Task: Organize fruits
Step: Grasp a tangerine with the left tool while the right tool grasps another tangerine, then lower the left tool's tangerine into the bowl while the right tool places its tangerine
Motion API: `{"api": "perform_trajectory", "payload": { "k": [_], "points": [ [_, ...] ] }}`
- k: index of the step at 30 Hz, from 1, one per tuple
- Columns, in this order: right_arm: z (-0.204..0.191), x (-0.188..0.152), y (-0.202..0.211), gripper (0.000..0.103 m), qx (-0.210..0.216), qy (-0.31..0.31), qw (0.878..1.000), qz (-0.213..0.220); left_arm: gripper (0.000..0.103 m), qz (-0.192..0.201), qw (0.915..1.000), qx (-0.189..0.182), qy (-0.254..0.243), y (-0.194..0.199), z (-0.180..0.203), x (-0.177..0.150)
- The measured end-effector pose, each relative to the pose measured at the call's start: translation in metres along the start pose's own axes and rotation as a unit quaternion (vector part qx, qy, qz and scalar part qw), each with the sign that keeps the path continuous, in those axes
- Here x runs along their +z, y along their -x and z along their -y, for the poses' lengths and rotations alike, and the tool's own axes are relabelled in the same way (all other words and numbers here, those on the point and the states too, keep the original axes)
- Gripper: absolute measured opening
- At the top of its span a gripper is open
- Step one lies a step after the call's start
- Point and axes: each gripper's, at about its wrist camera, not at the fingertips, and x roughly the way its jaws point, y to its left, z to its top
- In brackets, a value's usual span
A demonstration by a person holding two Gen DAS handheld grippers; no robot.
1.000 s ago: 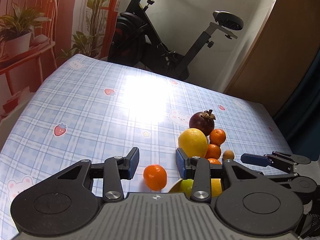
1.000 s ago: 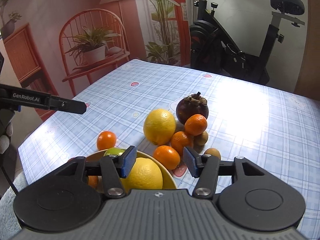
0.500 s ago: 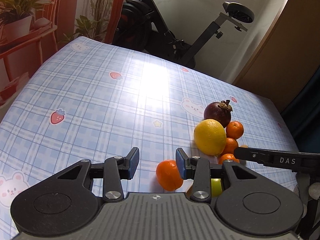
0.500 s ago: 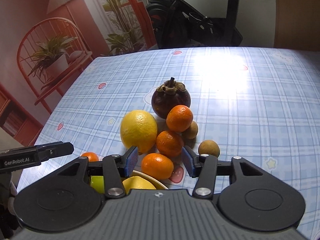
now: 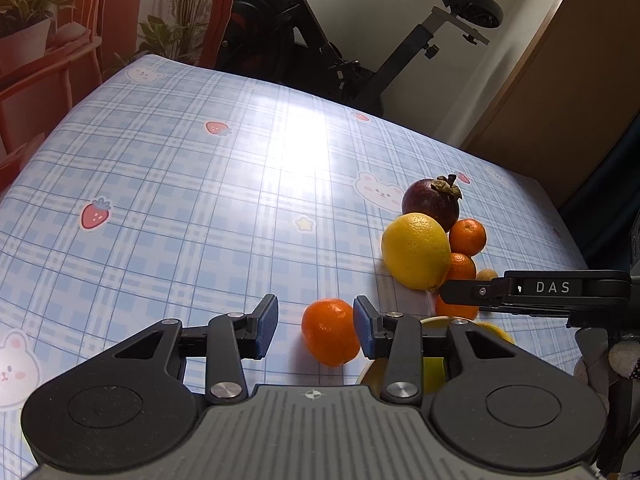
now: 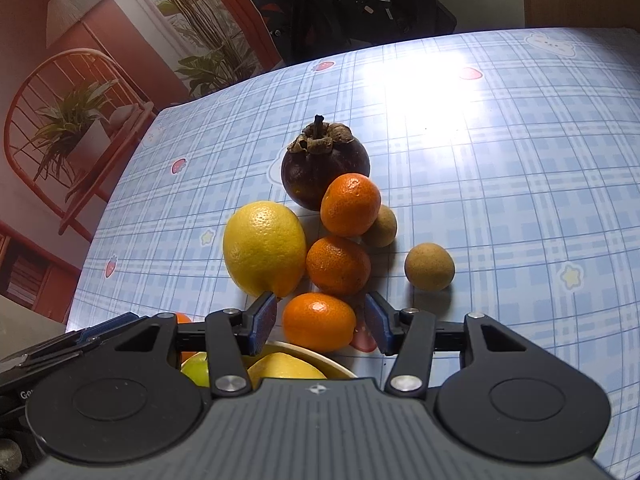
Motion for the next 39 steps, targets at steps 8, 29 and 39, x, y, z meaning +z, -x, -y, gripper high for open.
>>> {"api": "perform_trajectory", "payload": {
  "k": [8,29,39],
  "points": [
    [0.008,-0.003,-0.002,0.045,0.014,-0.014,1.000,-0.004,0.048,-0.018,0.9997,-0.014,0.005,-0.008,0.002,-0.006],
    [0.038,-0.014,0.040,0.044,0.058,-0.054,0.996,0.039,0.036,0.021,0.9995,-0.009,-0.020,0.021,0.024,0.001],
    [0.032,-0.034,0.080,0.044,0.093,-0.037,0.993,0.067,0.036,0.021,0.9971,-0.029,-0.067,0.053,0.063,-0.010]
  ]
}}
